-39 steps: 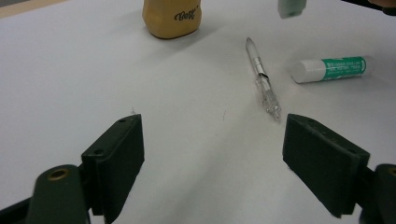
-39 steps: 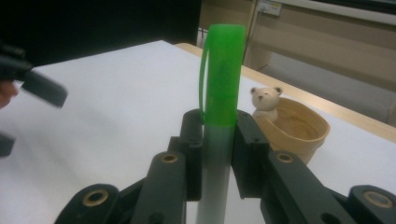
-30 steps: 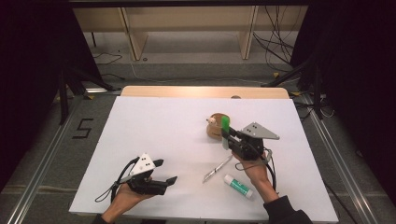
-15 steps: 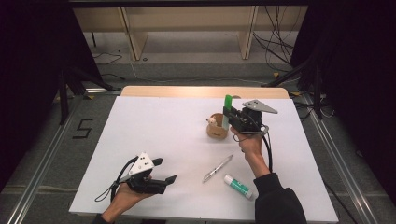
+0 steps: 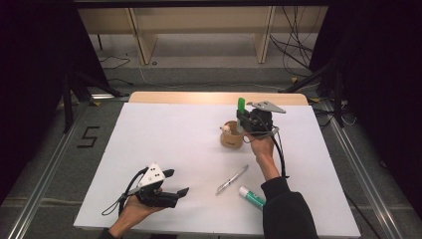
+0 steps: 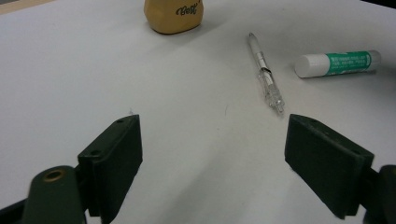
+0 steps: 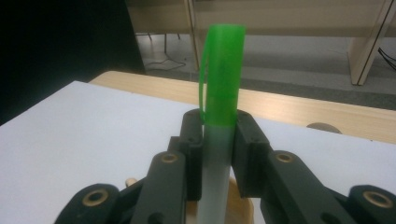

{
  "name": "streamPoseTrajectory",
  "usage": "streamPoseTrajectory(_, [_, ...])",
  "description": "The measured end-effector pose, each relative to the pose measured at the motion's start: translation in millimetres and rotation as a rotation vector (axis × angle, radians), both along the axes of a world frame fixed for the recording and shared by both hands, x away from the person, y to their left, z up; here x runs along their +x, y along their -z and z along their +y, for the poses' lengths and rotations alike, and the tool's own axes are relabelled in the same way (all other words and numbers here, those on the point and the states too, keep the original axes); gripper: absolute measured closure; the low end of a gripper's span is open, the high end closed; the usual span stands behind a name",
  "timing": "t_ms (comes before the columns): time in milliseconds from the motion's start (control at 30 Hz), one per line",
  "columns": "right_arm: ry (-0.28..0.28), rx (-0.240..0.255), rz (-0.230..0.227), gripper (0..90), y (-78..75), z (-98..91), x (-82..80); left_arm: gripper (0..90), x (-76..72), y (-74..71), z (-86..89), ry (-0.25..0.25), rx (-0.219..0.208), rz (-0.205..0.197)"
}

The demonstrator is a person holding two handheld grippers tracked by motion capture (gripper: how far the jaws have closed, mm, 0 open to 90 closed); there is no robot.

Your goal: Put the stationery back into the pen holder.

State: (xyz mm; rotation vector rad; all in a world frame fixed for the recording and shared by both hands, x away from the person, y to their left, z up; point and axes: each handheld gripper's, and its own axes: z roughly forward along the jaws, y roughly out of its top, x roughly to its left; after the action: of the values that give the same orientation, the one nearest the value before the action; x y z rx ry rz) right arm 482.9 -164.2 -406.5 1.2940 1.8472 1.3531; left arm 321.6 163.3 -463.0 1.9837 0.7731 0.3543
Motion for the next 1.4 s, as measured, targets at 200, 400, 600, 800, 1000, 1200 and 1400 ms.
streamPoseTrajectory(200, [0.007,-0.006,0.014,76.5,4.0,7.2,7.0,18.8,0.4,1.4,0.0,0.002,-0.006,0.010])
streamPoseTrajectory(400, [0.012,-0.017,0.028,76.4,8.7,11.8,11.3,18.8,-0.5,1.5,-1.4,0.010,-0.005,0.007])
streamPoseTrajectory(600, [0.015,-0.030,0.051,76.3,13.2,15.4,15.9,18.8,-0.9,1.7,-2.1,0.015,-0.001,0.007])
streamPoseTrajectory(800, [0.012,-0.047,0.077,74.9,19.1,18.0,19.1,18.8,-0.1,2.7,-2.3,0.015,0.008,0.015])
streamPoseTrajectory(1000, [0.031,-0.048,0.071,45.7,15.1,13.2,19.3,18.6,-0.6,2.7,-2.3,0.019,0.003,0.015])
streamPoseTrajectory(1200, [0.020,-0.052,0.047,34.1,-3.8,-0.8,5.4,18.6,0.4,3.3,-1.6,0.006,0.005,0.015])
streamPoseTrajectory(1400, [-0.031,-0.070,0.081,30.1,-14.1,-7.9,-19.9,18.2,1.1,2.5,0.1,-0.005,-0.010,0.021])
